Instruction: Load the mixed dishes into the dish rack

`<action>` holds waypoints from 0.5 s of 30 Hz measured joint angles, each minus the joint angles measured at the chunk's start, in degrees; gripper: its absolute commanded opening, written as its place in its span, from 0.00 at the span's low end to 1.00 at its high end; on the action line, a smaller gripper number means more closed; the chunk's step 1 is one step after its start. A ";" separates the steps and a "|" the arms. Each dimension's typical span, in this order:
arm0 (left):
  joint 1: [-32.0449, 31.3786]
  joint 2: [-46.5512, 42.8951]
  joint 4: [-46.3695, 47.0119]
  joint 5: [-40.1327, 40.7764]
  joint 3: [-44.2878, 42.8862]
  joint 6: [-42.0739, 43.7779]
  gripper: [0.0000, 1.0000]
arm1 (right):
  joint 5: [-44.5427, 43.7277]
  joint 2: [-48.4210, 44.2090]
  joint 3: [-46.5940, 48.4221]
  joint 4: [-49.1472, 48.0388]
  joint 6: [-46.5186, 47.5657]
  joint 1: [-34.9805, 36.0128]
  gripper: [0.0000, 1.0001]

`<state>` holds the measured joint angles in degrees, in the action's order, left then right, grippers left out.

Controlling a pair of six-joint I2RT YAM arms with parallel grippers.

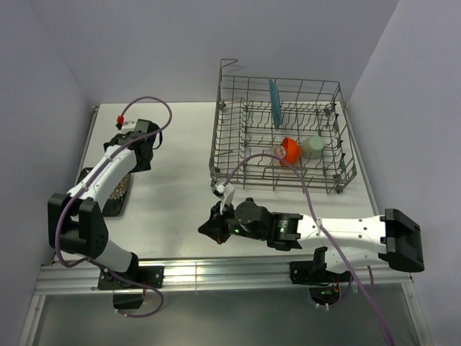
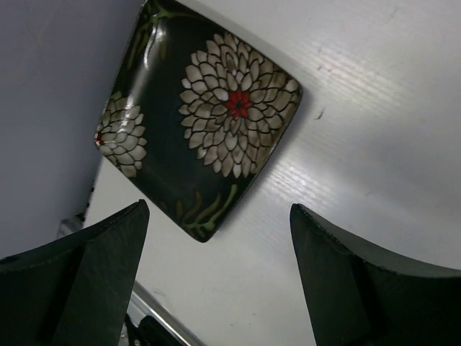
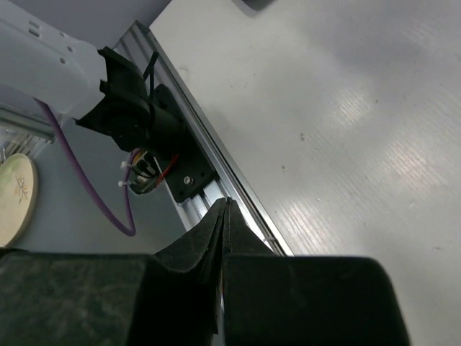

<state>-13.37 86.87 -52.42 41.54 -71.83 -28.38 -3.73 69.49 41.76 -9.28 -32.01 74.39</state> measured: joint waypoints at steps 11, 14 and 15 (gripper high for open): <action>-1.57 8.76 1.33 6.40 6.32 0.85 0.86 | -0.94 -12.39 -7.39 1.27 0.13 0.83 0.00; -1.70 11.58 2.23 6.43 7.02 0.72 0.86 | -1.55 -16.20 -9.42 1.46 0.13 1.46 0.00; -1.73 12.70 2.73 6.45 7.15 0.72 0.86 | -1.77 -17.40 -10.05 1.66 0.13 1.62 0.00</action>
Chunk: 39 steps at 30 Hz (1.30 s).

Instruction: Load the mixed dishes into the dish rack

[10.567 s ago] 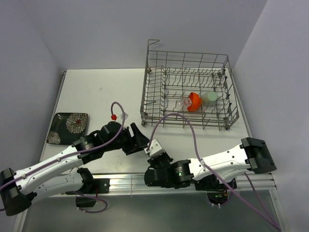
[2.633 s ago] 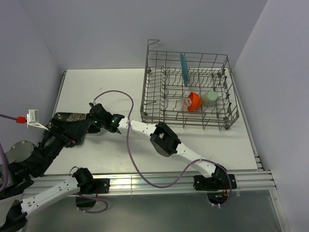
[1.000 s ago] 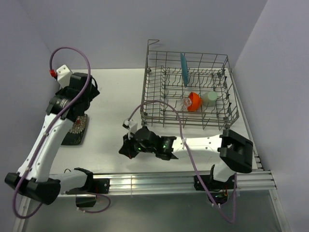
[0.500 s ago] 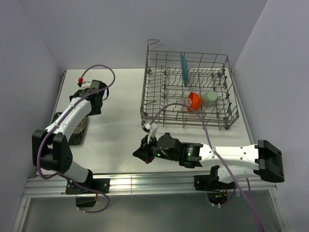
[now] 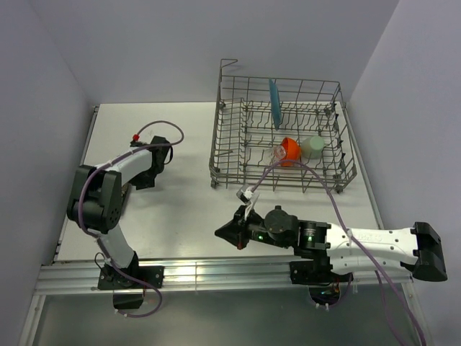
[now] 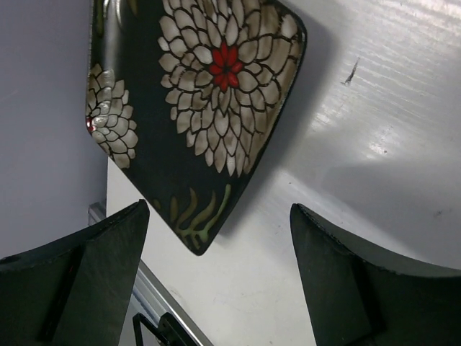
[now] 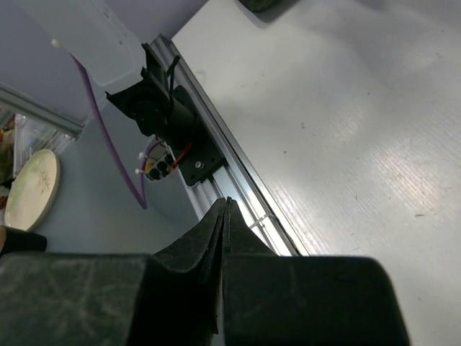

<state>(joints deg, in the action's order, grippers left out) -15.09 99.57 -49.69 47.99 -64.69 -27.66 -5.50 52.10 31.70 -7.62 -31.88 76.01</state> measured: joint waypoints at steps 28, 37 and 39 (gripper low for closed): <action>8.41 9.11 7.32 3.45 0.94 2.27 0.65 | -4.63 -15.63 -7.82 2.49 0.46 0.24 0.00; 11.76 15.30 7.43 2.93 -2.08 6.21 0.13 | -5.49 -18.29 -8.59 2.58 0.98 0.24 0.00; 12.11 16.09 7.15 2.89 -2.89 7.34 0.01 | -5.90 -19.12 -8.59 2.67 1.11 0.24 0.00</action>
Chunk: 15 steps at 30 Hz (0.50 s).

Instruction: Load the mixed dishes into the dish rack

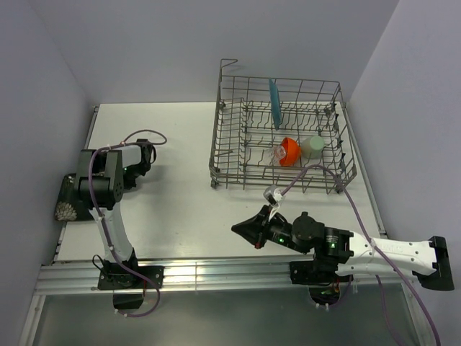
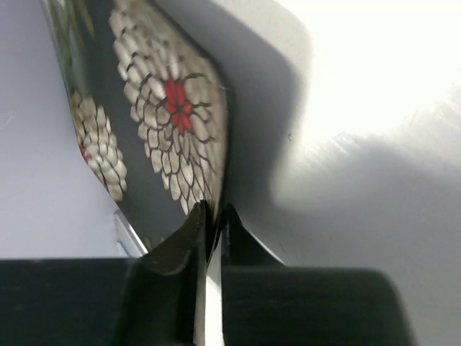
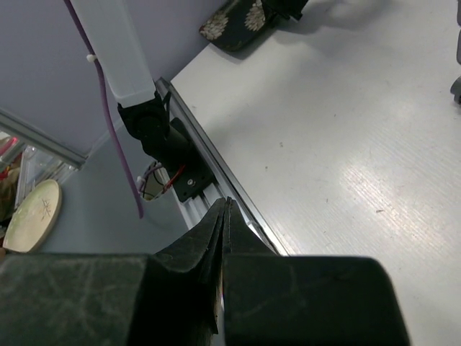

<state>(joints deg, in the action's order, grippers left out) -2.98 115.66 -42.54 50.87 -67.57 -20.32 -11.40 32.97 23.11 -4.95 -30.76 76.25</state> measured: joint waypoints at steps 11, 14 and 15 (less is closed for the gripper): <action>-0.33 -1.81 -2.78 -5.95 -0.90 4.20 0.00 | -1.99 0.94 0.26 2.19 -0.02 0.00 0.00; -3.85 -4.02 -5.40 -10.03 -1.81 3.96 0.00 | -2.80 2.67 1.40 4.85 -0.74 0.00 0.00; -5.46 -4.79 -6.05 -11.58 -2.23 3.89 0.00 | -3.02 3.37 2.14 6.03 -1.01 0.00 0.00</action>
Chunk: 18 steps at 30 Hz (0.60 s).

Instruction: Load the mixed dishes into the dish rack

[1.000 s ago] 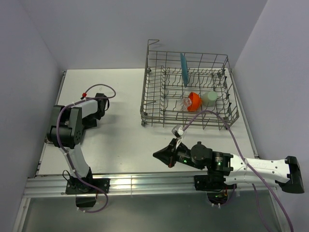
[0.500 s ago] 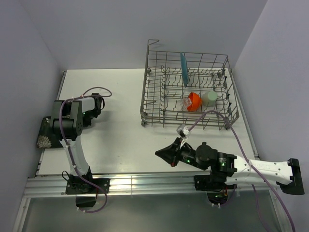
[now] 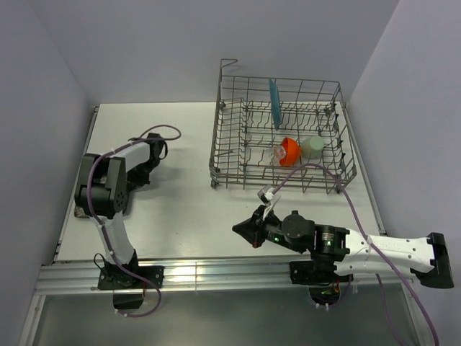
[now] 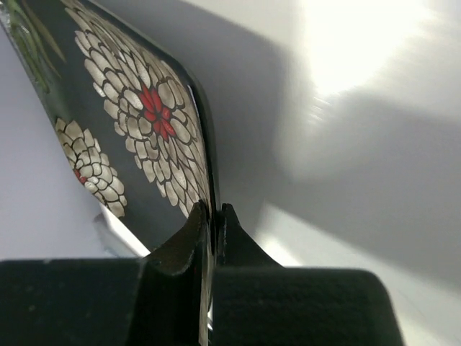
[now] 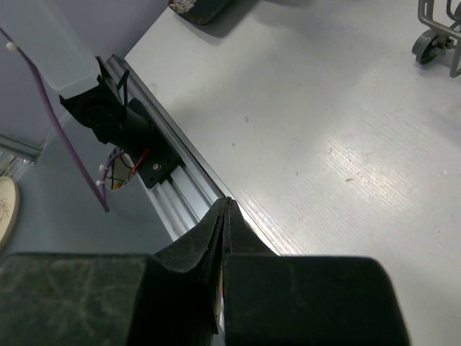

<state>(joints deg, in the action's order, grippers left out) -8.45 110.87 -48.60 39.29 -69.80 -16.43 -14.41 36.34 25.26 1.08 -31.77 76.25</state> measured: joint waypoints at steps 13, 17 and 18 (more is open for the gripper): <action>-16.00 -12.11 -0.07 -11.93 2.71 -7.50 0.00 | -2.08 2.86 5.51 6.54 -6.88 0.00 0.00; -18.53 -12.48 0.70 -12.04 5.25 -9.84 0.00 | -2.03 4.00 5.27 6.67 -9.33 0.00 0.00; -18.71 -12.31 0.72 -12.04 5.33 -10.29 0.00 | -1.99 4.02 5.14 6.71 -9.75 0.00 0.00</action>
<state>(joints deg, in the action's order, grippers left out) -27.16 98.56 -47.88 27.24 -64.47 -26.72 -16.40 40.36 30.39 7.79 -41.52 76.25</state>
